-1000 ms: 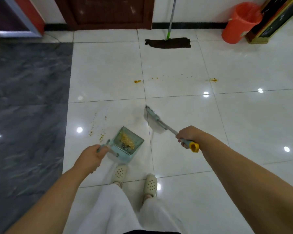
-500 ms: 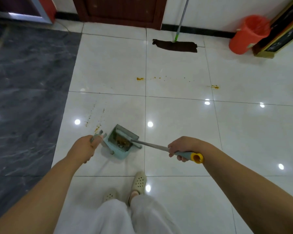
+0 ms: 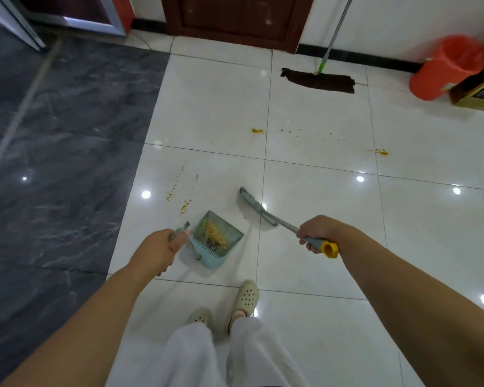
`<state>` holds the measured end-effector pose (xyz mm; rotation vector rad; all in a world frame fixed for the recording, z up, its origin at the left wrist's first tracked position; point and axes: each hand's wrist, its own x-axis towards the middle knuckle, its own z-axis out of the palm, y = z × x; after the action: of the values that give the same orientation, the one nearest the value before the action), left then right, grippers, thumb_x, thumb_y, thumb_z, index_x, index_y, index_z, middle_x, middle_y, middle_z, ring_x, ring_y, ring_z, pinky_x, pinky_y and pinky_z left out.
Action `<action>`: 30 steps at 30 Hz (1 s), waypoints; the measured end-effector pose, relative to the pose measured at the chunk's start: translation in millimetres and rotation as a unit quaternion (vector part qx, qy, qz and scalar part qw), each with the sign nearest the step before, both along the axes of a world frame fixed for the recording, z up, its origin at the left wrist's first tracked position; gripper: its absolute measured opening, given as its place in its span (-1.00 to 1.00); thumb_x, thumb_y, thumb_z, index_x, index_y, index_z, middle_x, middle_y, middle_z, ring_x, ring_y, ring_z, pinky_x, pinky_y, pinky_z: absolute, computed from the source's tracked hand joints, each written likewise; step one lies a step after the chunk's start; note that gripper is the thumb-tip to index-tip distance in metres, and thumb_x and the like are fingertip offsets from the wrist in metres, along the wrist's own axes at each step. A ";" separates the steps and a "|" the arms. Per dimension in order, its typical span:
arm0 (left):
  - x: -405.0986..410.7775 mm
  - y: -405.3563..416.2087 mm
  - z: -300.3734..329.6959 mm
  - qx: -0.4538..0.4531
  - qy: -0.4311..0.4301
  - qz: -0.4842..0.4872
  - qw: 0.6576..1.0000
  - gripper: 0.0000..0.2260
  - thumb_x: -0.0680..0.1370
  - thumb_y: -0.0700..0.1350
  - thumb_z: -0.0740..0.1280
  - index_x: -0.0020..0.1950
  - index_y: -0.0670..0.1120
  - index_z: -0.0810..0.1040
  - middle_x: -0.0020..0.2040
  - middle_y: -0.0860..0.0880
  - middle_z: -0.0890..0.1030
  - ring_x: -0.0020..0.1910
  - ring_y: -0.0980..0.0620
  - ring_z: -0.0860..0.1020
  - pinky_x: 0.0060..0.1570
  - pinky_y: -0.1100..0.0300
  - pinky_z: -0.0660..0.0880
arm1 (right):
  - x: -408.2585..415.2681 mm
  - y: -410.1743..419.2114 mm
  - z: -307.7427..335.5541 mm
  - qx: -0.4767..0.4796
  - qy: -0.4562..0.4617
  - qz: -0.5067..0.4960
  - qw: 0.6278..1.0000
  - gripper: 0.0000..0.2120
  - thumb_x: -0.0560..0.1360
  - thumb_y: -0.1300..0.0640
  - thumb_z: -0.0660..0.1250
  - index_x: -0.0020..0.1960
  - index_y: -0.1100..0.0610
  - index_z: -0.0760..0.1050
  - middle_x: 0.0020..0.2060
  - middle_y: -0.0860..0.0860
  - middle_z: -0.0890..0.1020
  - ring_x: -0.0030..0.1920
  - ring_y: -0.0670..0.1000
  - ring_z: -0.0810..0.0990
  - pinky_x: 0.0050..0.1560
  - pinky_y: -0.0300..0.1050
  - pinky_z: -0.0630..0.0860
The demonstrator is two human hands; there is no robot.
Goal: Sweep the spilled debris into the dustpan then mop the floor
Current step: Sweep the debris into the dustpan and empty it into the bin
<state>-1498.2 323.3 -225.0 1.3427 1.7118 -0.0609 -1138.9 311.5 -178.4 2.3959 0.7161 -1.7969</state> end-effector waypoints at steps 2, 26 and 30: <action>-7.9 -5.9 -1.7 0.002 -0.004 -0.005 1.000 -0.55 0.53 0.25 0.13 -0.23 -0.12 0.45 -0.53 -0.04 0.44 -0.64 0.06 0.33 -0.63 0.30 0.30 | -18.2 -8.1 -3.5 -0.016 0.008 -0.004 1.000 -0.76 0.54 0.25 0.28 0.16 0.36 0.46 -0.21 0.16 0.57 -0.40 0.00 0.50 -0.57 -0.32 0.44; -63.7 -36.7 5.0 0.028 0.014 -0.058 0.998 -0.58 0.54 0.25 0.12 -0.30 -0.05 0.40 -0.49 -0.05 0.46 -0.60 0.04 0.40 -0.69 0.33 0.31 | -68.1 -37.7 24.8 -0.001 0.009 -0.017 1.000 -0.81 0.55 0.25 0.26 0.12 0.32 0.48 -0.05 0.19 0.57 -0.38 -0.01 0.46 -0.53 -0.31 0.46; -70.9 -41.5 6.3 0.025 0.023 -0.066 0.997 -0.59 0.55 0.25 0.09 -0.28 -0.03 0.40 -0.44 -0.06 0.48 -0.55 0.02 0.43 -0.65 0.30 0.37 | -87.1 -41.2 14.0 -0.021 0.010 -0.022 0.999 -0.81 0.55 0.24 0.28 0.10 0.34 0.46 -0.11 0.18 0.56 -0.40 -0.02 0.48 -0.56 -0.34 0.46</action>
<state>-1569.1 281.8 -218.8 1.5019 1.6704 -0.1260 -1225.9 270.2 -164.5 2.3891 0.6261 -1.8344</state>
